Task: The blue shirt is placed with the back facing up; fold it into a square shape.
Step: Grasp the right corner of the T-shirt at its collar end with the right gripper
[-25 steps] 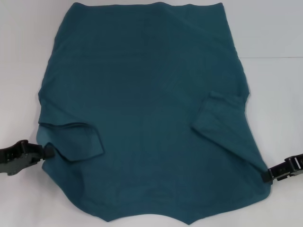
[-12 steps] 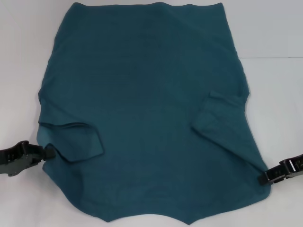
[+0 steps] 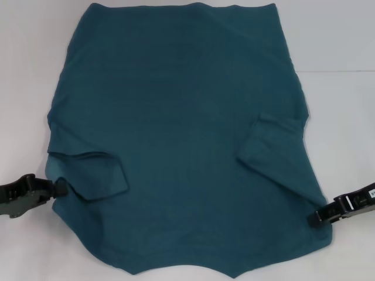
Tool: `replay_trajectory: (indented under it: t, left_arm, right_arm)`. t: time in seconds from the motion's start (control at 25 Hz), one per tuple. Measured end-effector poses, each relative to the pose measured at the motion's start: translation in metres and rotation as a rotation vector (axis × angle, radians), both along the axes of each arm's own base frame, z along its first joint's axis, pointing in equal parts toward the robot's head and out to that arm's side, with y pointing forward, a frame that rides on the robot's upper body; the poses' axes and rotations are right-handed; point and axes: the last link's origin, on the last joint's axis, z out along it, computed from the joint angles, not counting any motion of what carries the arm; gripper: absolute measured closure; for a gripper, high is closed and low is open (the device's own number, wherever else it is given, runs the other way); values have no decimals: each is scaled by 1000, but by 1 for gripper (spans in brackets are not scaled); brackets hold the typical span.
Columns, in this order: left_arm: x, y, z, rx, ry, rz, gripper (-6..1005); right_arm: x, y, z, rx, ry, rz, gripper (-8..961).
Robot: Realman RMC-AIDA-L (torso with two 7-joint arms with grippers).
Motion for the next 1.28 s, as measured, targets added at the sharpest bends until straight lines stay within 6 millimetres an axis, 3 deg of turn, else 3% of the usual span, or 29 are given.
replay_trajectory:
  t: [0.64,0.88,1.28]
  left_arm:
    - [-1,1,0,5,5,3,988]
    - [-1,1,0,5,5,3,989]
    - [5,-5,6,-31,-6,-70,989]
  right_arm:
    - [-12,4,-4,-1,49,20,541]
    - [-10,3,-4,-3,41,21,785]
    - [-8,-3,9,-21,78,15,900]
